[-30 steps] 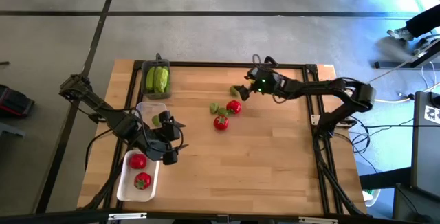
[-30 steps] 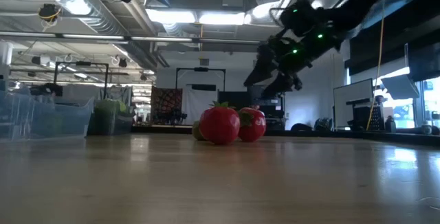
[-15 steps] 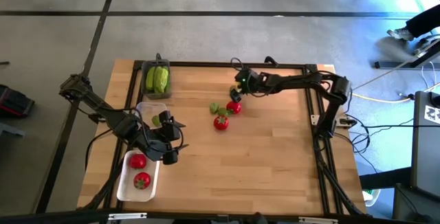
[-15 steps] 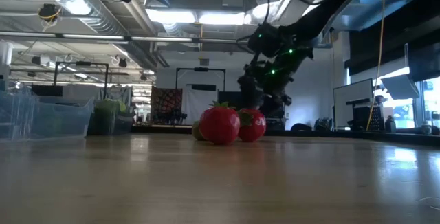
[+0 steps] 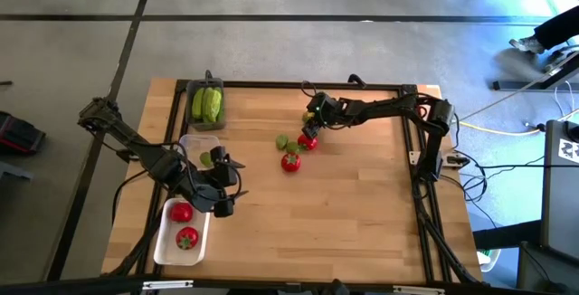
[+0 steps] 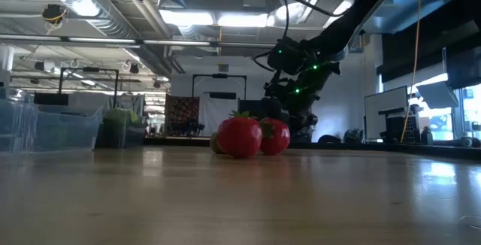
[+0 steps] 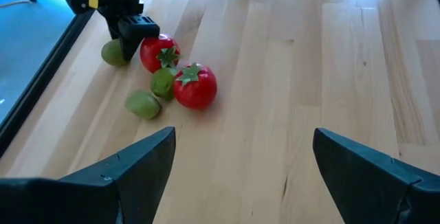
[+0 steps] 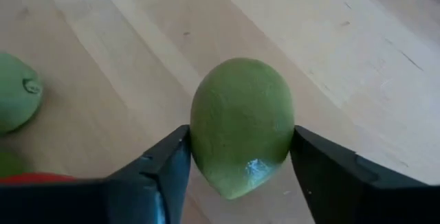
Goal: Sort produce into baskets
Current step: Put the lime into the transparent bin
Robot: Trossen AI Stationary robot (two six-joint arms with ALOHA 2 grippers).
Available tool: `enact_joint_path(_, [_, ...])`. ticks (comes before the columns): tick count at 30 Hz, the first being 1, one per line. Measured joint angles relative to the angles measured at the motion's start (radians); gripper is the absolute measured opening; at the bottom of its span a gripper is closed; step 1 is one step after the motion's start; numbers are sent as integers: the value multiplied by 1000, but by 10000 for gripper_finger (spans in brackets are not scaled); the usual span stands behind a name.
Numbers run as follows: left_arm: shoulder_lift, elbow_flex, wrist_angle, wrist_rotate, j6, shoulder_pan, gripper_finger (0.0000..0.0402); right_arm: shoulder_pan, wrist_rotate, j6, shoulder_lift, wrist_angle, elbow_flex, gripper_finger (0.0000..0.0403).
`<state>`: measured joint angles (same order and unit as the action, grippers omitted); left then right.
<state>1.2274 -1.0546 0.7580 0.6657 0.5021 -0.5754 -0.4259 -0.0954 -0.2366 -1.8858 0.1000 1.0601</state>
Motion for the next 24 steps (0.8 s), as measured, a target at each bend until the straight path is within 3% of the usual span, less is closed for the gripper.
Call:
enact_joint_path(10, [0, 0, -15, 12, 45, 17, 340, 9, 6, 54, 1, -34, 0, 141])
enact_joint_path(24, [0, 0, -16, 87, -36, 59, 340, 124, 62, 142, 207, -22, -1, 140])
